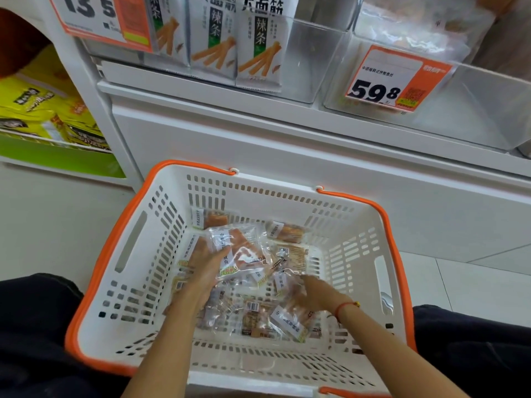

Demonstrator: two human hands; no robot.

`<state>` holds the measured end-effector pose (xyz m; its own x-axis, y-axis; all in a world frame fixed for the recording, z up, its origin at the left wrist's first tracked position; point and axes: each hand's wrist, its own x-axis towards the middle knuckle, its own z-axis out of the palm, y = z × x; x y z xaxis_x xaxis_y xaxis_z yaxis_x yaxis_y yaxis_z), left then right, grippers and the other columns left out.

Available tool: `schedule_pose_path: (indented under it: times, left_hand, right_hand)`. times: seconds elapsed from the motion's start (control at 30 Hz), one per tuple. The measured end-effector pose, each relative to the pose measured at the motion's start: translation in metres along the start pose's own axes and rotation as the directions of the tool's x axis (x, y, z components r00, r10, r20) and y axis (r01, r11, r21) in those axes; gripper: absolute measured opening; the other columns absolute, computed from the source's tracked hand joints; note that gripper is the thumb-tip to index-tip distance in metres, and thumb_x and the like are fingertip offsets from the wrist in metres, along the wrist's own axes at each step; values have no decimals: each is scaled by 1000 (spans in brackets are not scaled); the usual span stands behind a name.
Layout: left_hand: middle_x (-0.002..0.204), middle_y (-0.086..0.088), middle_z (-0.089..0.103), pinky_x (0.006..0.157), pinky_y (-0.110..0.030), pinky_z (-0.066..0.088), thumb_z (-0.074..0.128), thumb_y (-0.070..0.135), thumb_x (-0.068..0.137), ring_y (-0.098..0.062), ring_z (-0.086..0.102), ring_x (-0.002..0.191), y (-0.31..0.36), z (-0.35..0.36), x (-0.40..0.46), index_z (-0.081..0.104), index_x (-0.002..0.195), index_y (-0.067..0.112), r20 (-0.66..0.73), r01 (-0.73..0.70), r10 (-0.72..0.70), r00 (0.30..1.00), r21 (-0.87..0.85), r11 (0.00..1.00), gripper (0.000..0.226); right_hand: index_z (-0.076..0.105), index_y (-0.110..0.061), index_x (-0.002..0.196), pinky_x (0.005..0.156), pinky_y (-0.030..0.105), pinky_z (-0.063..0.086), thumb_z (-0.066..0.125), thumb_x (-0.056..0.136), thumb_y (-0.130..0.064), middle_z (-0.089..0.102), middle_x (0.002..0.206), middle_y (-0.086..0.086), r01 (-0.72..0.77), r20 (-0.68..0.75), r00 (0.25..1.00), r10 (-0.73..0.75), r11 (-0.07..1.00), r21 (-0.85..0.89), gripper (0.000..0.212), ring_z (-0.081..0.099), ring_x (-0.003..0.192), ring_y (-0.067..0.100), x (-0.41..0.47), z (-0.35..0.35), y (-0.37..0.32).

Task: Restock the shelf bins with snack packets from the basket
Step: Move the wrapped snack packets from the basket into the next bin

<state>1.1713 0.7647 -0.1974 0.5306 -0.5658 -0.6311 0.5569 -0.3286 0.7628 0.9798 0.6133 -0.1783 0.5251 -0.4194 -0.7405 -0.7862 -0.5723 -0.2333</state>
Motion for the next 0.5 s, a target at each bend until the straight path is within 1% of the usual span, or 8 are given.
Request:
schedule_pose_path:
  times: [0.07,0.17,0.27,0.37,0.4,0.43,0.47,0.5]
  left_hand:
    - [153,-1,30,112,-53,28,55,29,94,-25,32,138,-1,1,3,18,151,25,28,-2,2,1000,-19,1000,68]
    - [152,1,31,109,-55,32,64,37,85,-25,37,136,-2,-1,4,16,150,32,13,25,-24,1000,-52,998,81]
    - [143,-3,45,105,-54,37,64,35,86,-26,46,128,-4,-2,8,29,146,29,-17,50,-52,999,-88,995,70]
    - [143,-6,46,104,-55,38,61,34,88,-29,46,127,-4,-4,8,32,145,26,-64,53,-58,996,-81,995,65]
    - [145,-6,43,104,-55,37,61,35,88,-29,45,129,-4,-3,10,31,146,25,-82,50,-55,995,-65,997,66]
    - [148,-7,39,106,-54,36,60,34,90,-29,42,132,-3,-4,10,30,147,23,-113,37,-42,993,-49,998,65]
    - [150,-7,35,109,-53,33,58,33,92,-28,38,135,-1,-4,8,28,148,20,-136,24,-28,990,-31,999,65]
    - [153,-7,31,112,-51,29,56,30,94,-27,33,138,4,-2,2,25,149,17,-168,22,-25,986,-15,1000,65]
  right_hand:
    - [20,-9,145,100,37,48,66,81,-17,42,139,11,-93,112,990,91,996,11,79,49,120,26,2,20,12]
    - [28,-8,137,103,38,42,76,72,-37,41,133,9,-158,-101,985,141,971,-180,85,40,124,25,7,41,17]
    - [40,-12,125,101,35,37,70,72,-47,46,124,6,-182,-262,961,91,921,-346,70,40,119,24,4,38,9]
    - [54,-16,115,100,36,34,62,81,-37,52,118,4,-83,-211,978,5,928,-362,41,39,117,23,4,20,5]
    - [58,-16,107,99,35,37,62,83,-30,55,113,4,-25,-150,989,-20,956,-293,28,42,113,22,2,9,5]
    - [59,-16,93,94,32,43,62,84,-21,58,103,3,46,-62,997,-55,990,-134,12,47,105,20,1,0,6]
    - [57,-16,81,87,25,49,62,84,-12,59,91,0,99,41,994,-101,994,53,7,52,93,17,-2,-11,5]
    - [57,-16,76,81,19,51,64,85,-7,61,85,-3,119,109,983,-148,964,236,14,58,85,14,-3,-23,7]
